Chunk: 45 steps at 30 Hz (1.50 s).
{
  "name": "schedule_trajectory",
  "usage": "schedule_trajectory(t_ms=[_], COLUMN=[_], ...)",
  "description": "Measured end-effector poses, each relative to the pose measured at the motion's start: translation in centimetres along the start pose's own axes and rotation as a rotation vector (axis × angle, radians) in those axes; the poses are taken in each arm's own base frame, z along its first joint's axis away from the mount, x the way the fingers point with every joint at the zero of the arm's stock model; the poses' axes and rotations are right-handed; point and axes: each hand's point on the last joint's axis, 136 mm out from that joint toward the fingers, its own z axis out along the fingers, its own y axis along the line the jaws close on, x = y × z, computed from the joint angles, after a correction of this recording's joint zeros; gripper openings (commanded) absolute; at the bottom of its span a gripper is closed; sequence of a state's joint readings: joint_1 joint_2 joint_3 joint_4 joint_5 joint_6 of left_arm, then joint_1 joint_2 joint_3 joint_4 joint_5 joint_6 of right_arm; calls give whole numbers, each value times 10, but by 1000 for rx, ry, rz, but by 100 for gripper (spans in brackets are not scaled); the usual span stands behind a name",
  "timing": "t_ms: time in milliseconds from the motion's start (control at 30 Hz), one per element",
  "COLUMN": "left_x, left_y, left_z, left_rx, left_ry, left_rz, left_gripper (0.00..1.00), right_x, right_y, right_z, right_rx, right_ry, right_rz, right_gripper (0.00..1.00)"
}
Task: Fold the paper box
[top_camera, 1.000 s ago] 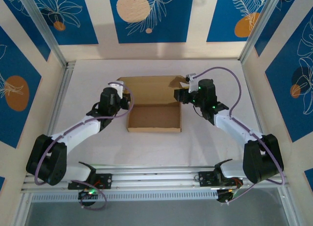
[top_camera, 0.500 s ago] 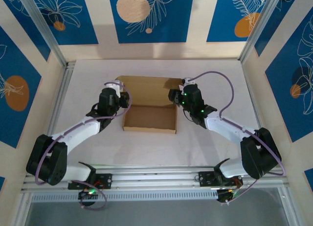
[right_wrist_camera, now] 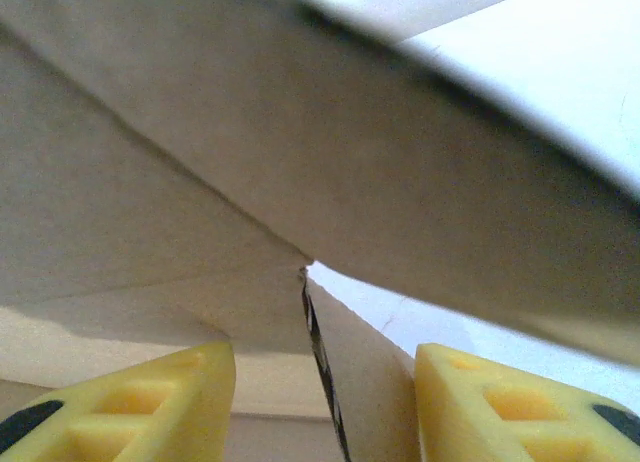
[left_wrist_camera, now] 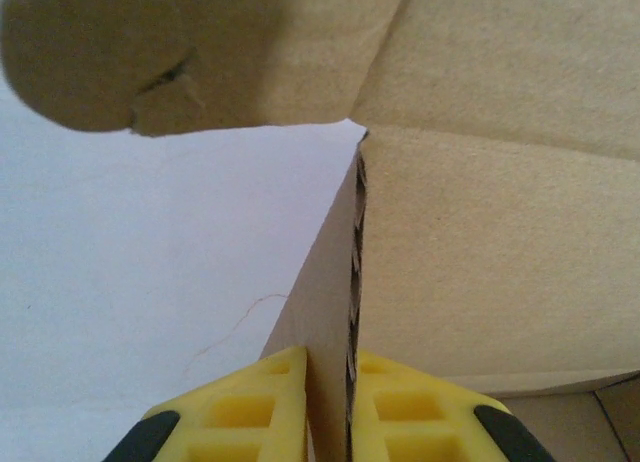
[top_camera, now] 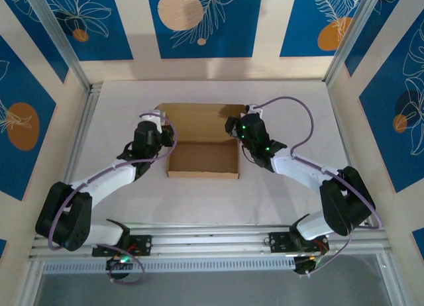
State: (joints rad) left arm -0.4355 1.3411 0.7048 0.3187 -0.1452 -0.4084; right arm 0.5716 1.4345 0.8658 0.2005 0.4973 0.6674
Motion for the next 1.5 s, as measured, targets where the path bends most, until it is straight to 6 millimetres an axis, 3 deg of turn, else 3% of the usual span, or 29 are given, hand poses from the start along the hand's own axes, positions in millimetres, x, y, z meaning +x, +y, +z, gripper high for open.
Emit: schedule_trajectory(t_ms=[333, 500, 700, 900, 1033, 1133, 1500], left_x=[-5, -4, -2, -6, -14, -13, -16], left_y=[-7, -6, -8, -21, -28, -22, -24], left_z=[-9, -9, -9, -5, 4, 10, 20], left_rx=[8, 5, 23, 89, 138, 156, 249], left_ry=[0, 7, 13, 21, 33, 46, 39], left_rz=[111, 141, 182, 243, 311, 329, 393], left_gripper=[12, 12, 13, 11, 6, 0, 0], right_x=[-49, -48, -51, -61, -67, -71, -91], right_y=[-51, -39, -28, -50, -70, -82, -93], right_z=[-16, -26, -31, -12, -4, 1, 36], right_rx=[-214, -407, -525, -486, -458, -438, -479], right_ry=[64, 132, 66, 33, 27, 29, 10], right_rz=[-82, -224, -487, -657, -681, -679, -770], right_gripper=[53, 54, 60, 60, 57, 56, 62])
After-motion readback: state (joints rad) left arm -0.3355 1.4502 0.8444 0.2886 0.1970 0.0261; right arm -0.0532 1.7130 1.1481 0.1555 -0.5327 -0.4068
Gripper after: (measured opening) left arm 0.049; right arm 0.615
